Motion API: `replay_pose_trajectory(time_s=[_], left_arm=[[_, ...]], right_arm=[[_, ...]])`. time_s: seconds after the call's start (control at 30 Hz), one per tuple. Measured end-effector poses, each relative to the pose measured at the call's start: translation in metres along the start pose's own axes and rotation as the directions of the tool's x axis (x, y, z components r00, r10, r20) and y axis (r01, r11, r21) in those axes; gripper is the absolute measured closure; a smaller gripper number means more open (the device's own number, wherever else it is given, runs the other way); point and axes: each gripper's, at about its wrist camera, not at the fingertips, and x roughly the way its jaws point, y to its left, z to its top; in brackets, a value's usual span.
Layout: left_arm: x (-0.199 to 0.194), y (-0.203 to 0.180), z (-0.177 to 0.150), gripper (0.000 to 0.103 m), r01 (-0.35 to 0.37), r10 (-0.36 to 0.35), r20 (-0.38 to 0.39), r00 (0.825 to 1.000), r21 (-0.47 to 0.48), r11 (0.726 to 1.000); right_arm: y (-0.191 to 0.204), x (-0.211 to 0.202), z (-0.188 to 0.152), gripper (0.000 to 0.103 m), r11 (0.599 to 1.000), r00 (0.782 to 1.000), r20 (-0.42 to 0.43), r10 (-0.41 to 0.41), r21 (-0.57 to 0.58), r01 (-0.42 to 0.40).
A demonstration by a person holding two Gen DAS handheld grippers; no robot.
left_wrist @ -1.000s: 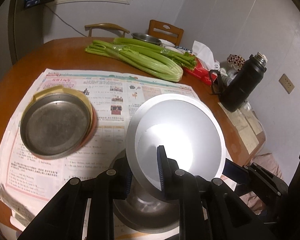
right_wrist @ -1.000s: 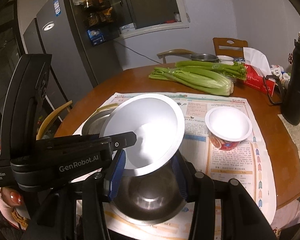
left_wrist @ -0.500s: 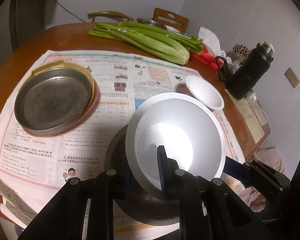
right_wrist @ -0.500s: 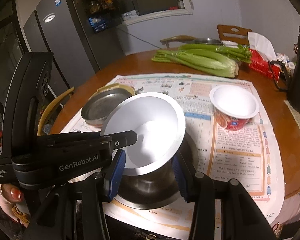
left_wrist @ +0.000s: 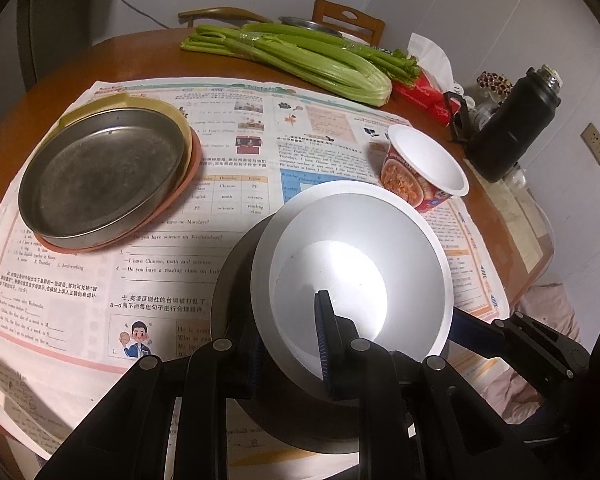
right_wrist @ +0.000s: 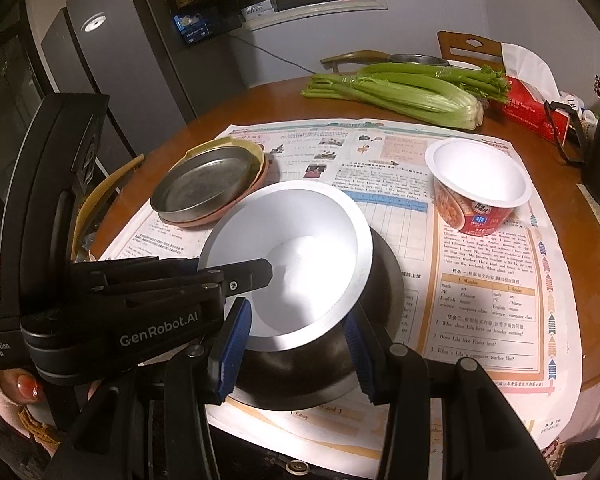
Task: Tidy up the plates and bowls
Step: 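Lower the paper bowl into the steel bowl with the left gripper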
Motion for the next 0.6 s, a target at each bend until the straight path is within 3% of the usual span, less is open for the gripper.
replay_pose_trajectory(time_s=[0.6], left_arm=[[0.0038, -0.0019, -0.0004, 0.077, -0.036, 0.037, -0.009, 0.999, 0.018, 0.999]], right_arm=[[-0.0024, 0.0055, -0.0012, 0.055, 1.0, 1.0, -0.021, -0.021, -0.006, 0.021]])
